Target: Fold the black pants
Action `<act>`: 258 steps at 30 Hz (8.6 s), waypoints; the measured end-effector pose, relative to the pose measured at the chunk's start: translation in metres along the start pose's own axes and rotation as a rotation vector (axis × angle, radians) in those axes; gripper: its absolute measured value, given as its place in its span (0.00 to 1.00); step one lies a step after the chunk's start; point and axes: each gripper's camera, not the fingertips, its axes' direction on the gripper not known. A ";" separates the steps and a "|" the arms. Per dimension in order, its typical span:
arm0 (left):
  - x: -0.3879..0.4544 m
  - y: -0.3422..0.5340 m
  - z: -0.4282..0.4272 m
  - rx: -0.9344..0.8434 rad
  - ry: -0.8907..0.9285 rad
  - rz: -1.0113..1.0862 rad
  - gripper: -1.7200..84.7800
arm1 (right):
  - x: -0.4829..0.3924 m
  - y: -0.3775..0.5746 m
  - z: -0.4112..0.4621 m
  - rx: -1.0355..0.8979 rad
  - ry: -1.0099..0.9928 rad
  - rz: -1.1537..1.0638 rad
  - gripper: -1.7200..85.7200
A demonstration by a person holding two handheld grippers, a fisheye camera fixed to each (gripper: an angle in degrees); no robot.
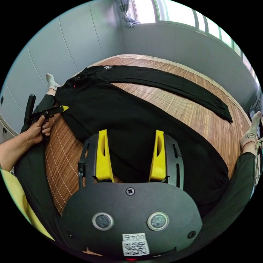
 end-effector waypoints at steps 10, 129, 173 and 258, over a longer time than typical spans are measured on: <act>-0.011 -0.011 -0.002 0.000 0.009 -0.004 0.02 | 0.003 0.003 -0.002 -0.001 0.004 -0.002 0.28; -0.288 -0.457 0.000 -0.031 -0.451 -0.015 0.13 | -0.127 -0.383 0.349 -0.893 -0.034 -0.362 0.16; -0.160 -0.388 -0.058 0.075 -0.565 0.062 0.06 | -0.239 -0.374 0.353 -0.809 0.090 -0.493 0.01; -0.231 -0.353 -0.007 -0.174 -0.317 0.182 0.10 | -0.279 -0.619 0.399 -0.129 -0.398 -0.123 0.13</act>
